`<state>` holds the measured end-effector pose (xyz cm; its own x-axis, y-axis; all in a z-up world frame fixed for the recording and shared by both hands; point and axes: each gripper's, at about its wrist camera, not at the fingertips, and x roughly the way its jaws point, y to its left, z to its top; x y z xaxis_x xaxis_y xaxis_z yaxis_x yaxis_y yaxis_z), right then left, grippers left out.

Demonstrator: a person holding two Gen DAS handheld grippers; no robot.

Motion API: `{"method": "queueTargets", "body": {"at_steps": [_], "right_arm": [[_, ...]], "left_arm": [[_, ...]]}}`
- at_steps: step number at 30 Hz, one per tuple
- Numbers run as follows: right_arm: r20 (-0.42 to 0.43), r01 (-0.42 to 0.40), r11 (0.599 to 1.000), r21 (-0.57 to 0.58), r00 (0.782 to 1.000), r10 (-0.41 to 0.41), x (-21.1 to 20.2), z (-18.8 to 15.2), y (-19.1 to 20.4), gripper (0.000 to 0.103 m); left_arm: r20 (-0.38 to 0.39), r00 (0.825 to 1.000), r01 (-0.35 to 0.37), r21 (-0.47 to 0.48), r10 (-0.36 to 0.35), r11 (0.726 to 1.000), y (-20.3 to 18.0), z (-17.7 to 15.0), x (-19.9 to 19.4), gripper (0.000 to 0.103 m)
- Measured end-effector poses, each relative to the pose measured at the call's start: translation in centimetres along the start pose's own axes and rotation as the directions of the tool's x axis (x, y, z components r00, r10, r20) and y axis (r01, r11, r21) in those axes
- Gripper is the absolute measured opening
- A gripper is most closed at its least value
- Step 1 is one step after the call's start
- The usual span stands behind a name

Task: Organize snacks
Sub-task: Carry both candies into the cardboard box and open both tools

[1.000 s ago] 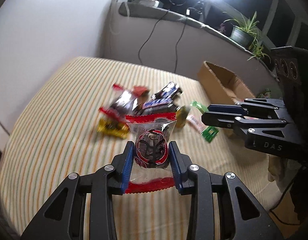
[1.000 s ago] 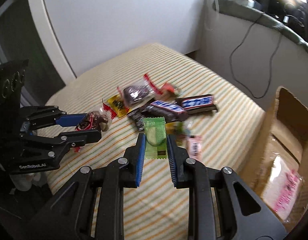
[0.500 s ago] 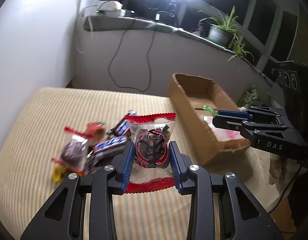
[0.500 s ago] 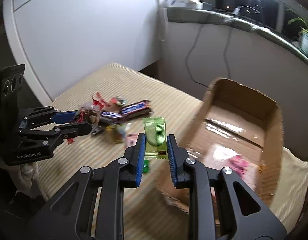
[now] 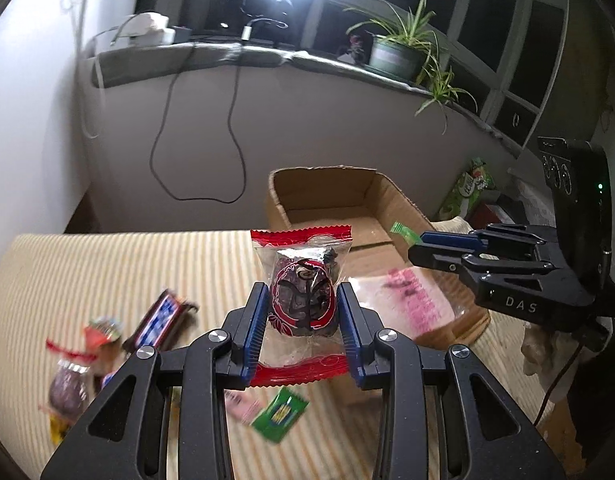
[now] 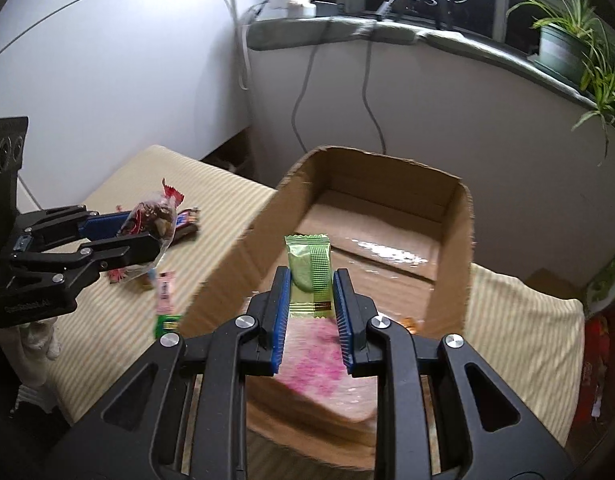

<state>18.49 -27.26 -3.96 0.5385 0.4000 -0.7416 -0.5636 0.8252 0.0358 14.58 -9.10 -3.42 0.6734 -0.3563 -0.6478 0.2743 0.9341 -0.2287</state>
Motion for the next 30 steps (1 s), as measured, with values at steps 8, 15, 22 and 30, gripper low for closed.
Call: {"method": "queueTargets", "body": {"at_steps": [8,15,22,30], "right_arm": [[-0.024,0.037,0.999,0.023,0.999,-0.037,1.2,0.2,-3.2,0.023],[-0.047,0.062,0.998,0.032,0.997,-0.061,2.2,0.3,-4.6,0.023],[-0.065,0.072,0.997,0.031,0.995,-0.07,2.7,0.1,-5.3,0.023],[-0.075,0.072,0.997,0.032,0.995,-0.07,2.8,-0.1,-5.4,0.023]], "left_arm": [[-0.042,0.999,0.014,0.05,-0.011,0.999,-1.5,2.0,3.7,0.033],[-0.071,0.997,0.018,0.08,-0.013,0.997,-2.6,2.7,6.1,0.033],[-0.091,0.996,0.019,0.095,-0.011,0.995,-3.1,2.9,7.4,0.033],[-0.109,0.994,0.02,0.119,-0.007,0.993,-3.8,2.9,7.8,0.034]]}}
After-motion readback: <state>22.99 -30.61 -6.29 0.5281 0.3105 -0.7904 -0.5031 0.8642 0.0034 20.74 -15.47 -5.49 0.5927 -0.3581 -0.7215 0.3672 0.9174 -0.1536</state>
